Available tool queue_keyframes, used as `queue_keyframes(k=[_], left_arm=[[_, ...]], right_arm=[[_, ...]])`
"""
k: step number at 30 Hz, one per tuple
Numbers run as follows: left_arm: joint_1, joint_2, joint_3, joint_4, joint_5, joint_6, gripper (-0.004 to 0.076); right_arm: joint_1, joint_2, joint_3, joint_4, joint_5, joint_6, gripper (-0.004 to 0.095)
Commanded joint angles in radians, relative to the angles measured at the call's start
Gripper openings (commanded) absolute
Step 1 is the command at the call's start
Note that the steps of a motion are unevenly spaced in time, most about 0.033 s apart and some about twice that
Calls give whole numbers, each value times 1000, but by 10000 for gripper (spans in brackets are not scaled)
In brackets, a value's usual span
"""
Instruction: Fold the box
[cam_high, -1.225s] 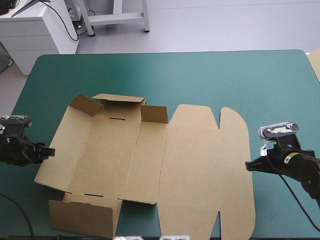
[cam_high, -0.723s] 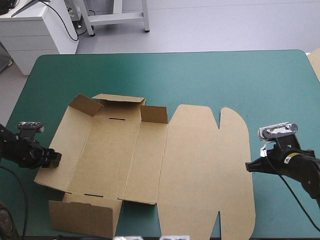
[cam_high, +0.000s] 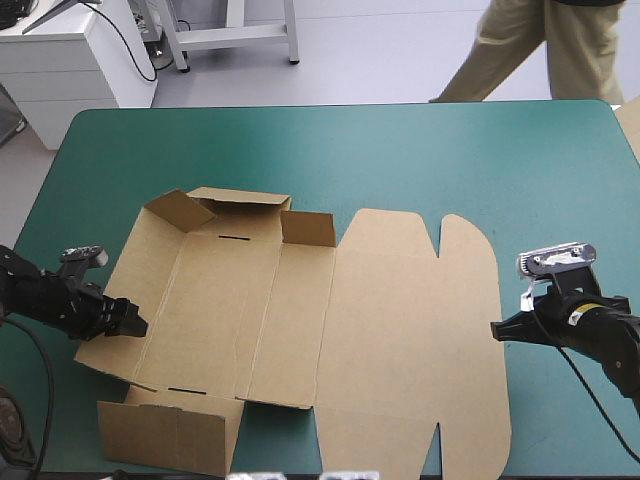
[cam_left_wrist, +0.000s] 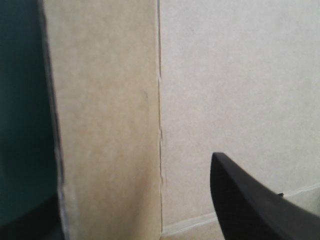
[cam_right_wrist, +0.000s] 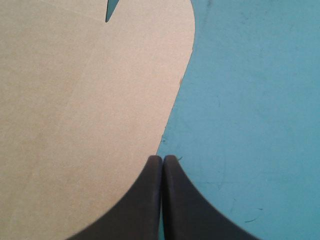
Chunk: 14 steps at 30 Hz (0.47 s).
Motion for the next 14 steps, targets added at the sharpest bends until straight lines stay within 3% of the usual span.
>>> queue_keyframes(k=[1,7,14], left_arm=[[1,-18,-29,-41,22,-12,421],[1,-18,-49,-39,22,-12,402],[1,-18,-55,-37,24,-4,200]], right_arm=[[4,-8,-24,4,-49,-9,-21],[4,-8,-24,0,-39,-12,-21],[4,-8,-24,0,-33,-19,-21]])
